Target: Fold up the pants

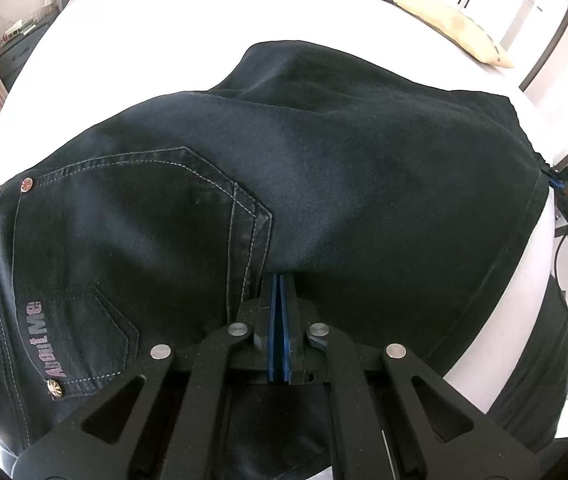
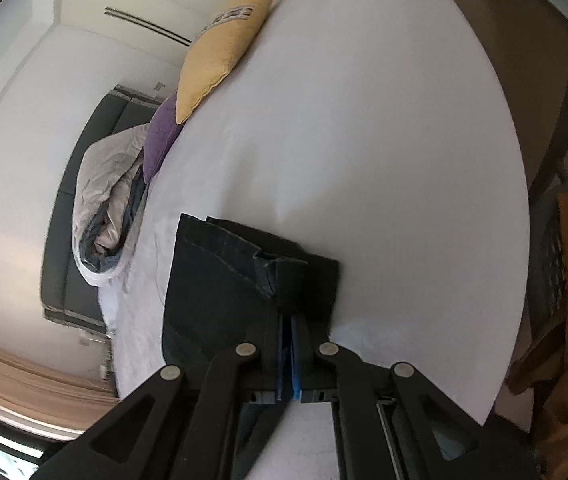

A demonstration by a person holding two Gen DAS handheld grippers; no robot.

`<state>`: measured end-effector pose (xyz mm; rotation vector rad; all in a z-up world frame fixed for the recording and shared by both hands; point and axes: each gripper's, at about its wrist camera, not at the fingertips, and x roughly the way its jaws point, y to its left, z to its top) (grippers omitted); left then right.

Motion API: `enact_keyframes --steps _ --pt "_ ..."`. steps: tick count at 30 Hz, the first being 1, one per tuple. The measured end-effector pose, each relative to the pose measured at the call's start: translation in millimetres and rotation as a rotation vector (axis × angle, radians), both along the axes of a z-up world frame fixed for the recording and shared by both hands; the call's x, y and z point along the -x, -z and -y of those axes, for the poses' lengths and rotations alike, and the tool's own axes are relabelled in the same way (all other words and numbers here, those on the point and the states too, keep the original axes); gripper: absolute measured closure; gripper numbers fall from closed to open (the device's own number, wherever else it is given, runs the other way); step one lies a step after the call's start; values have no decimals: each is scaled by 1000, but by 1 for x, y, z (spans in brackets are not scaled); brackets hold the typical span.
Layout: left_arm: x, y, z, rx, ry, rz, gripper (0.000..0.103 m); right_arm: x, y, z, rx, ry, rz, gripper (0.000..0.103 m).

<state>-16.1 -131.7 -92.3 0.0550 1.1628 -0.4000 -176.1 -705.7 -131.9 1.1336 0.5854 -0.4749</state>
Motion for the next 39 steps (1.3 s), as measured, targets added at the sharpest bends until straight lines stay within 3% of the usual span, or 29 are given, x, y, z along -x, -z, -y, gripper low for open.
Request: enact_keyframes --steps 23,29,32,34,36,39 --pt "-1 -12 -6 -1 20 11 101 3 -3 8 18 19 -25 100" --pt "1 -9 -8 4 26 34 101 1 7 8 36 -41 -32 102" --pt "3 -5 -17 44 16 40 101 15 1 19 -40 -41 14 90" --pt "4 -3 -21 68 4 37 101 34 -19 28 24 68 -75 59" --pt "6 -1 -22 73 0 42 101 47 -41 31 93 143 -71 58" --pt "10 -1 -20 58 -1 54 101 27 -73 20 135 27 37 58"
